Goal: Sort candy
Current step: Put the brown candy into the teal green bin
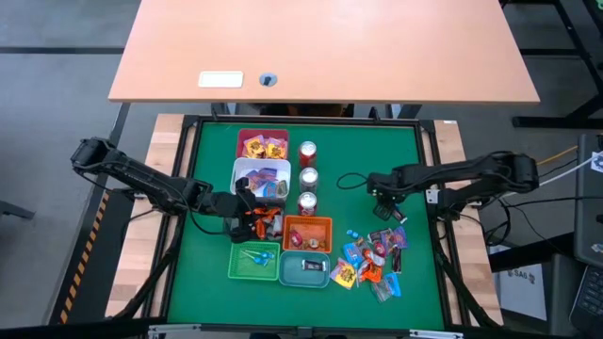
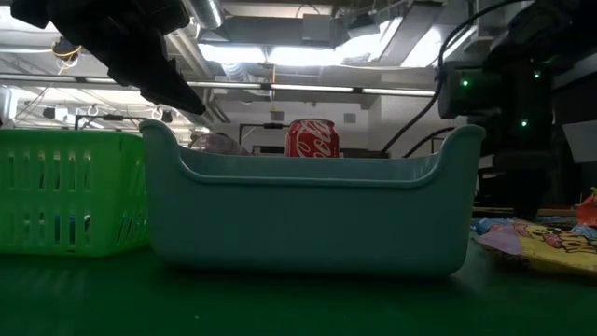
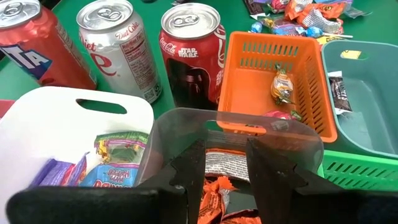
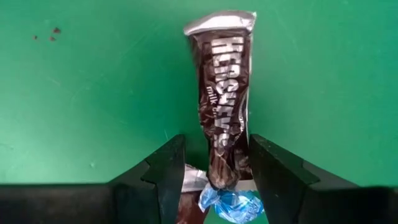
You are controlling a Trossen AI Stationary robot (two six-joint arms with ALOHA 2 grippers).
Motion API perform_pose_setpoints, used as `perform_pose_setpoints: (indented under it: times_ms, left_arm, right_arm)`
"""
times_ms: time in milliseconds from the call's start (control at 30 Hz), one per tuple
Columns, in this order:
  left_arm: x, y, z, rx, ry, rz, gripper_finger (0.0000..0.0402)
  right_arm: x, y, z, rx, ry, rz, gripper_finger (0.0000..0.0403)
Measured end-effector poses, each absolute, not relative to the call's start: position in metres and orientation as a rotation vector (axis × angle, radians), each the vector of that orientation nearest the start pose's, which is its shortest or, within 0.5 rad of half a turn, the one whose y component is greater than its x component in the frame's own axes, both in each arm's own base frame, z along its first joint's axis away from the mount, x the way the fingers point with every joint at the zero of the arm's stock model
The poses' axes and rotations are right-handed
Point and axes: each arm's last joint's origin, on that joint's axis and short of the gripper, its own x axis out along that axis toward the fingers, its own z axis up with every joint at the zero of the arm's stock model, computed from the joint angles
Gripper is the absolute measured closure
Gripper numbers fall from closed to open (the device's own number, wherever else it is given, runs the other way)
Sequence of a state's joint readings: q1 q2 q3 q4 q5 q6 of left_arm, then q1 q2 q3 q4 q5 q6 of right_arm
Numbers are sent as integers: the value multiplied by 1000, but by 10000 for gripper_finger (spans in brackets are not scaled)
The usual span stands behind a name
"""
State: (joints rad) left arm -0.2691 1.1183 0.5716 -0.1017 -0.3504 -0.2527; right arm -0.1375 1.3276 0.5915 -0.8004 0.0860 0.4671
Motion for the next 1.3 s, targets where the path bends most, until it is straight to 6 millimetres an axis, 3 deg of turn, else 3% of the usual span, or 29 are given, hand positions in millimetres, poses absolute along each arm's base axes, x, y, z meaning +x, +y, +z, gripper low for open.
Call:
perform_pose_setpoints:
  times_ms: [200,633,733,1000,1300]
  left_arm:
    - [215,-49,207,-47,602,155,295]
    - [215,-49,207,-46,602,155,295]
    - [215,-49,207,-46,603,155,295]
    - [215,-49,207,-46,603,155,295]
    - [215,-49,207,-46,603,155,295]
  right_arm:
    - [182,-28,140,408,1484,-535,242]
    - [186,-26,142,461,1471,-474,383]
    - [193,-26,147,480,1440,-424,385]
    - [217,-18,175,548,1347,-212,342]
    - [244,34,220,426,1221,-15,363]
